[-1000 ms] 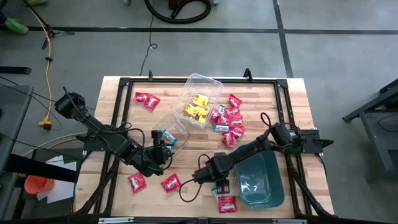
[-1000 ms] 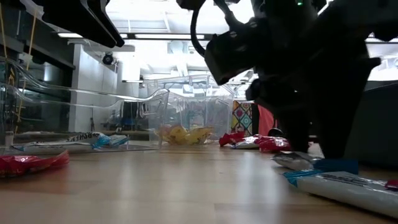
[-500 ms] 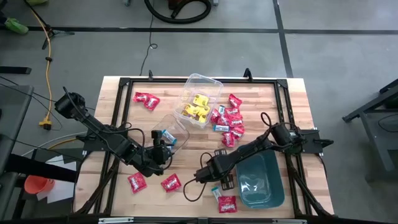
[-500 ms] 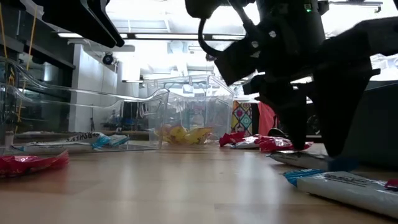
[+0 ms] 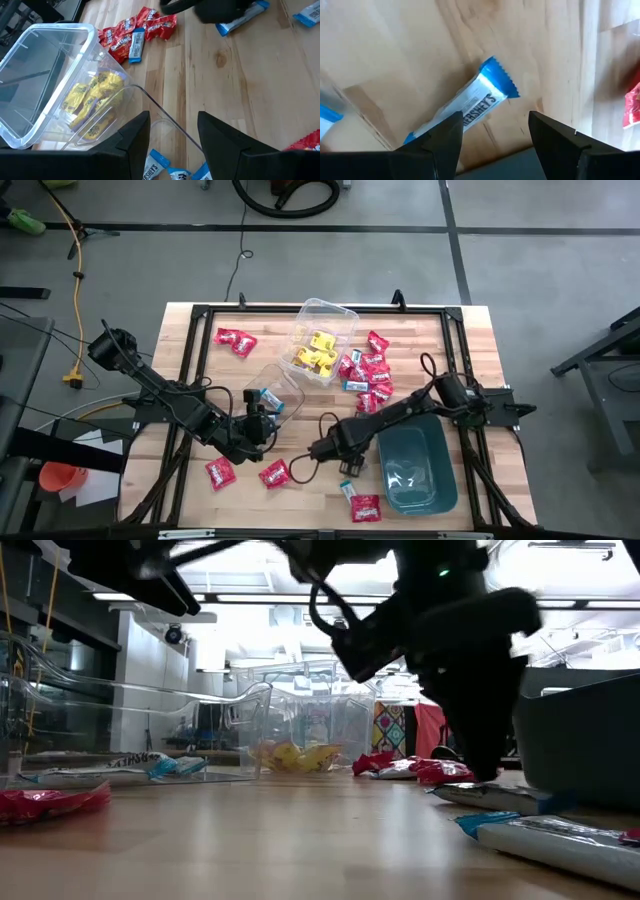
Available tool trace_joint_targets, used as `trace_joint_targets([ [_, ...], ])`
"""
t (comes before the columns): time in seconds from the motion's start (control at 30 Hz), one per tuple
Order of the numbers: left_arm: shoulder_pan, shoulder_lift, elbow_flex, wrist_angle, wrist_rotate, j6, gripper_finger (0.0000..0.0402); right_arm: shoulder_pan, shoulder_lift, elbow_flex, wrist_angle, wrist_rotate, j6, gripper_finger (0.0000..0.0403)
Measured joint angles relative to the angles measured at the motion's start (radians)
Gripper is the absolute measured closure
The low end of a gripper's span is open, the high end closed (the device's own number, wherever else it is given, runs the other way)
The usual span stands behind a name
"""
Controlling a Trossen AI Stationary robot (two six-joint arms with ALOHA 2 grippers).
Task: Sort candy
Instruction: Put the white chocolate into the transparent bin
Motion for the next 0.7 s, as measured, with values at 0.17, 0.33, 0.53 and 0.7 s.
trace_joint_targets([
  [0.17, 0.0, 0.0, 0.0, -0.001, 0.001, -0.013, 0.0247, -0.014, 0.0, 0.0, 0.021, -0.037, 0.003, 0.0181],
  [0.33, 0.0, 0.0, 0.0, -0.002, 0.008, -0.015, 0.0247, -0.014, 0.0, 0.0, 0.142, -0.049, 0.002, 0.0181],
  [0.53, 0.0, 0.0, 0.0, -0.003, 0.008, -0.022, 0.0247, -0.014, 0.0, 0.0, 0.146, -0.03, 0.011, 0.0181],
  [0.7, 0.0, 0.0, 0.0, -0.003, 0.008, -0.022, 0.0247, -0.017, 0.0, 0.0, 0.074, 0.01, 0.082, 0.0181],
])
